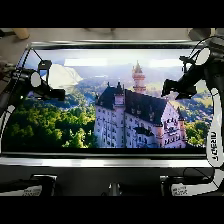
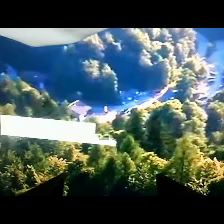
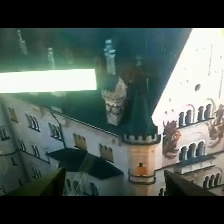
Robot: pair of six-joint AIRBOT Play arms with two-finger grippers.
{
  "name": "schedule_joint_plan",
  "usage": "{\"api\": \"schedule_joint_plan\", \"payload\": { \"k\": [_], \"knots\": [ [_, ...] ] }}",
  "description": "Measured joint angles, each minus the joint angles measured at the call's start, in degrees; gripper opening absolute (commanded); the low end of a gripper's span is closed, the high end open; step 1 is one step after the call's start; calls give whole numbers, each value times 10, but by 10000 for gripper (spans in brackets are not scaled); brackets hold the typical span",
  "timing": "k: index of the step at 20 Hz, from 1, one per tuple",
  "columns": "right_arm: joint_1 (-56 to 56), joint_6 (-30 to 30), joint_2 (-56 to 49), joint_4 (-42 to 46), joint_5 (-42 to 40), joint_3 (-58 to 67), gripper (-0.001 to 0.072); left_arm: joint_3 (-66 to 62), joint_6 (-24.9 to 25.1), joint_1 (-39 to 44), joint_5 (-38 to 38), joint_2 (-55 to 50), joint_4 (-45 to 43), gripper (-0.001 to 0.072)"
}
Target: Fold the shirts.
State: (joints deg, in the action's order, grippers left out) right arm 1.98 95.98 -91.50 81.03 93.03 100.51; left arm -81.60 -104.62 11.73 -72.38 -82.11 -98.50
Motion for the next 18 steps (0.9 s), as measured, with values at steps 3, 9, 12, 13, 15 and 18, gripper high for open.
{"api": "schedule_joint_plan", "payload": {
  "k": [3, 9, 12, 13, 15, 18],
  "knots": [
    [0, 0, 0, 0, 0, 0, 668, 0, 0, 0, 0, 0, 0, 660],
    [0, 0, 0, 0, 0, 0, 668, 0, 0, 0, 0, 0, 0, 660],
    [0, 0, 0, 0, 0, 0, 668, 0, 0, 0, 0, 0, 0, 660],
    [0, 0, 0, 0, 0, 0, 668, 0, 0, 0, 0, 0, 0, 660],
    [0, 0, 0, 0, 0, 0, 668, 0, -4, 0, 2, 0, 0, 661],
    [0, 2, 0, 0, -17, 0, 668, 0, -20, 2, 33, -3, 6, 667]
  ]
}}
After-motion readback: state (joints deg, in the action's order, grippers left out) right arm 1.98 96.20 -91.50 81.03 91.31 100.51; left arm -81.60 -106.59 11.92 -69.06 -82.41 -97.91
